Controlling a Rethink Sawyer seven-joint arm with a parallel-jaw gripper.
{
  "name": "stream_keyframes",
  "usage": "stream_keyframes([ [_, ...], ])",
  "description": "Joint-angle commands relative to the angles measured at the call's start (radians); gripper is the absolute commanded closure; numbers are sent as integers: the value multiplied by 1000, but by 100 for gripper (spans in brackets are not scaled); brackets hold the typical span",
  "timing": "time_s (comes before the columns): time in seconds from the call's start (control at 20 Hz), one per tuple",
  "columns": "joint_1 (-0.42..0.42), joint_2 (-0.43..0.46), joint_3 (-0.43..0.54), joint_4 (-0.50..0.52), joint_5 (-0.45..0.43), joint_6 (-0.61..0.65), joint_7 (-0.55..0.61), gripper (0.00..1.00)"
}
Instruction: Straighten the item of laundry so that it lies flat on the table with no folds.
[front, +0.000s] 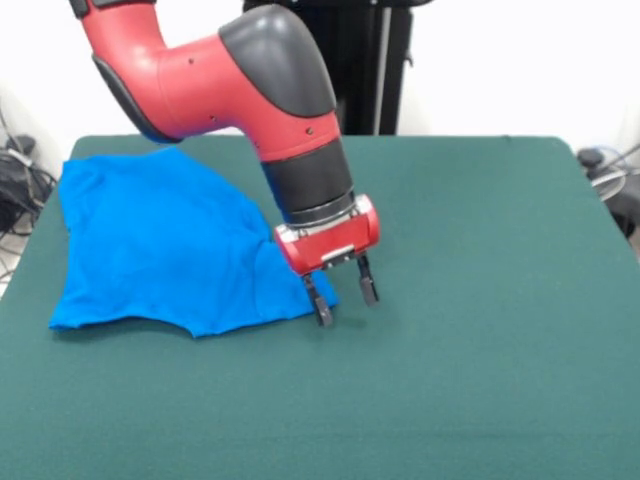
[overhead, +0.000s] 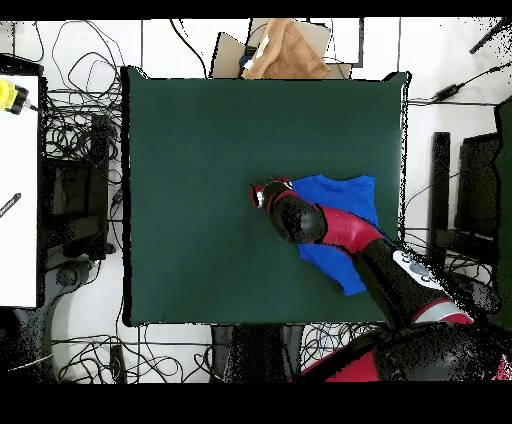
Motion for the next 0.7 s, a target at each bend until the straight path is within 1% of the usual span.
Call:
stream_keyframes([
  [0.05, 12, -60, -50, -69, -10, 68, 110, 0],
  [0.15, 20, -129, -64, -25, -2, 83, 127, 0],
  [0.35, 18, -220, -79, 36, -7, 107, 130, 0],
  [0.45, 20, -303, -111, 89, -14, 105, 144, 0],
  [0.55, 44, -351, -167, 114, -26, 83, 168, 0],
  [0.6, 59, -356, -199, 117, -35, 65, 179, 0],
  [0.7, 97, -325, -267, 95, -50, 38, 192, 0],
])
